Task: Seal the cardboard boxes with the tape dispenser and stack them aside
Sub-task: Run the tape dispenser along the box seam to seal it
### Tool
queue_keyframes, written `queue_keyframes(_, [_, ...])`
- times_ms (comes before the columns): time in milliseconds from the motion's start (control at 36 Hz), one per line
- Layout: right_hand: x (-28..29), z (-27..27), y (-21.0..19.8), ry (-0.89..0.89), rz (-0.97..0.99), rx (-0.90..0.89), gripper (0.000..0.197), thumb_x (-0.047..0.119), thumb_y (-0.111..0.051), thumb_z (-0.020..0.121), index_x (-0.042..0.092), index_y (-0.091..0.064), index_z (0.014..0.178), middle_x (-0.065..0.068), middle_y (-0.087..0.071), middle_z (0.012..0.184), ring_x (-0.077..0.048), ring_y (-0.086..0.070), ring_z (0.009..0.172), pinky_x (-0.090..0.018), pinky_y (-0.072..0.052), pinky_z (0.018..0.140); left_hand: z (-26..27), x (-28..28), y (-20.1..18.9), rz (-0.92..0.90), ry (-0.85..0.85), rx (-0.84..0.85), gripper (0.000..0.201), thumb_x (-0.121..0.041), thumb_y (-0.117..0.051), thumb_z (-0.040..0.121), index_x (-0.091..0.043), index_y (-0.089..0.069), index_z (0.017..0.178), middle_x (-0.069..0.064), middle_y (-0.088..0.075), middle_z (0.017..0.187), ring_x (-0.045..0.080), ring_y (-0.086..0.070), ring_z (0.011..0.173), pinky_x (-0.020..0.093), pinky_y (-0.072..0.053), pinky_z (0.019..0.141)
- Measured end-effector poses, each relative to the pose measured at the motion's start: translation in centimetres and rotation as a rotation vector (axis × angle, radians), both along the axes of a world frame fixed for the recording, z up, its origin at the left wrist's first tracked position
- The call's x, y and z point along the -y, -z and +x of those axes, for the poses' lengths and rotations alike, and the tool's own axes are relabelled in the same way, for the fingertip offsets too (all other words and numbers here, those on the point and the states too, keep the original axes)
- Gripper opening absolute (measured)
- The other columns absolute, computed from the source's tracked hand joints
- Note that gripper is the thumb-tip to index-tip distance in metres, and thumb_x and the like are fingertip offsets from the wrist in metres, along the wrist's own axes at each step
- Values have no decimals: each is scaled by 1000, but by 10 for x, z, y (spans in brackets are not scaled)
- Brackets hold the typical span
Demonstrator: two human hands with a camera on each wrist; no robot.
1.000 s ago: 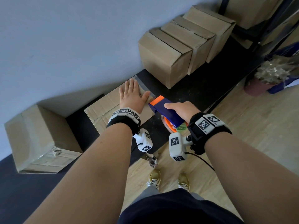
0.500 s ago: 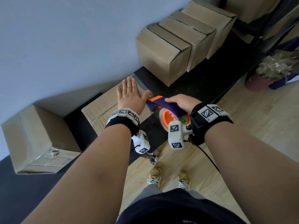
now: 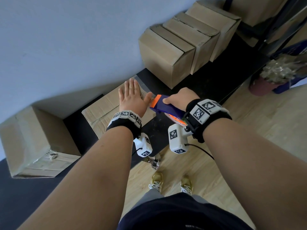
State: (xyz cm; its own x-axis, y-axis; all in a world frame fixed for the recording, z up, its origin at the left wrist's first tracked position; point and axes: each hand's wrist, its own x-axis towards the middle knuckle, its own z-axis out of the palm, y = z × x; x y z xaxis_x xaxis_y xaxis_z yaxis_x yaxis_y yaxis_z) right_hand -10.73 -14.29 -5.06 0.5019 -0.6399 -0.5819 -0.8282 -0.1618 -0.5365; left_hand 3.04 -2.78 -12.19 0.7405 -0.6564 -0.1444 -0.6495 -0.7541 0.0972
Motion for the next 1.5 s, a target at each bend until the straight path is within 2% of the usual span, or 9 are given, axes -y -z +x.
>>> queue_keyframes(306, [2,5,-1,134,387,65,22,26,-56,94,5,-57,86,-15,-61,85,-26,-58,75,-36,-46,85,1,-2,0,-13,8,-4,77,-61,-14,96,-13,7,153,2,11,161,18,14,147,43,9,119])
queue_keyframes(417, [5,13,-8,26,209,-47,32,33,-62,90,6,-60,106,-14,-65,108,-26,-63,88,-34,-49,80,0,-1,-1,-11,2,-6,77,-60,-14,96,-12,6,153,1,10,161,18,14,147,42,10,119])
queue_keyframes(556, [3,13,-19,-240,0,-201,49,33,-50,101,-2,-46,135,-19,-52,136,-33,-53,123,-39,-40,106,1,0,0,-7,-7,3,77,-61,-13,96,-13,6,153,1,10,161,17,14,147,42,10,119])
queue_keyframes(667, [1,7,-11,-329,22,-177,44,26,-45,103,-1,-47,138,-18,-48,143,-32,-45,131,-30,-35,94,0,-2,-1,-4,0,-13,76,-60,-12,96,-13,7,153,1,11,161,17,16,147,42,11,119])
queue_keyframes(750, [-3,-3,2,-302,42,-186,38,20,-41,104,-4,-53,131,-21,-52,137,-32,-50,126,-25,-32,81,0,-3,-2,-1,1,-19,76,-61,-11,96,-13,8,153,1,12,161,17,16,147,42,11,119])
queue_keyframes(972, [-2,-32,46,-122,82,-251,45,37,-47,100,2,-57,127,-17,-60,129,-31,-57,118,-34,-43,98,-1,-3,-3,-2,4,-14,78,-61,-11,96,-12,8,153,1,12,161,17,16,147,42,10,119])
queue_keyframes(1111, [3,-18,55,66,65,-119,46,42,-55,94,2,-61,116,-11,-60,100,-28,-57,89,-31,-39,74,-2,-2,-2,-11,3,4,78,-62,-11,96,-12,7,153,1,10,161,17,15,147,42,9,119])
queue_keyframes(1250, [4,1,58,23,41,-148,24,15,-45,97,3,-58,114,-16,-60,109,-30,-57,96,-31,-43,82,1,-3,1,-23,8,1,67,-50,-5,100,-12,6,153,2,12,161,17,16,147,42,8,120])
queue_keyframes(1500, [12,13,90,-174,-147,-98,53,17,-52,94,17,-39,146,-14,-54,136,-33,-54,122,-36,-44,93,3,-4,5,-144,-9,12,63,-44,-11,102,-12,5,153,3,8,161,16,11,148,41,8,120])
